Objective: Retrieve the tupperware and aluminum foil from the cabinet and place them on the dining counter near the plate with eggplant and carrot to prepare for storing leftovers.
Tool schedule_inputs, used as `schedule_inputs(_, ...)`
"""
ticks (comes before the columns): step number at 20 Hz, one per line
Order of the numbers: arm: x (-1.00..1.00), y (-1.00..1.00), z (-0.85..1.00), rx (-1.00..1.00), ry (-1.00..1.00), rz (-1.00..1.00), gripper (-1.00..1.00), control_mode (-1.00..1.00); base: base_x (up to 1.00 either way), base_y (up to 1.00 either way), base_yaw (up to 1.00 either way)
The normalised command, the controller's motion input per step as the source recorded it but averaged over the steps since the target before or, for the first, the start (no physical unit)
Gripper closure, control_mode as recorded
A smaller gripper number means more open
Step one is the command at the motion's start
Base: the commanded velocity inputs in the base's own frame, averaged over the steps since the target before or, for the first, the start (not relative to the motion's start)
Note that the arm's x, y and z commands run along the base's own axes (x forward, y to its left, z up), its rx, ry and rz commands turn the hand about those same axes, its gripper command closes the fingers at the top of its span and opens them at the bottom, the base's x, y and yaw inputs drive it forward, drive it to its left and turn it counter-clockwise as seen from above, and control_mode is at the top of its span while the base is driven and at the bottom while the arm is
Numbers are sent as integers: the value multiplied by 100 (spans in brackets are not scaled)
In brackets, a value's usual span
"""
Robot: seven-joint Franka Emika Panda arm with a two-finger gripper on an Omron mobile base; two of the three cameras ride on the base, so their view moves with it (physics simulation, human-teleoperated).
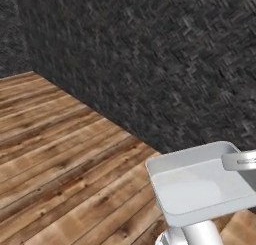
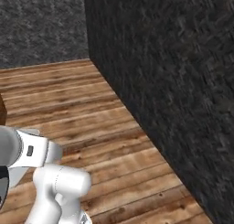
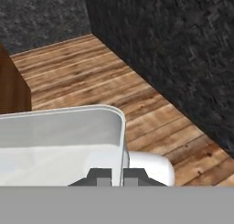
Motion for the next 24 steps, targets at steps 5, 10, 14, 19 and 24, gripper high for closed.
schedule_inputs(5, 0, 0, 0, 0, 0, 0, 100, 100, 100, 0, 33)
schedule_inputs(10, 0, 0, 0, 0, 0, 0, 100, 100, 100, 0, 28)
schedule_inputs(14, 0, 0, 0, 0, 0, 0, 100, 100, 100, 0, 28)
schedule_inputs(19, 0, 0, 0, 0, 0, 0, 100, 100, 100, 0, 25)
schedule_inputs(24, 0, 0, 0, 0, 0, 0, 100, 100, 100, 0, 20)
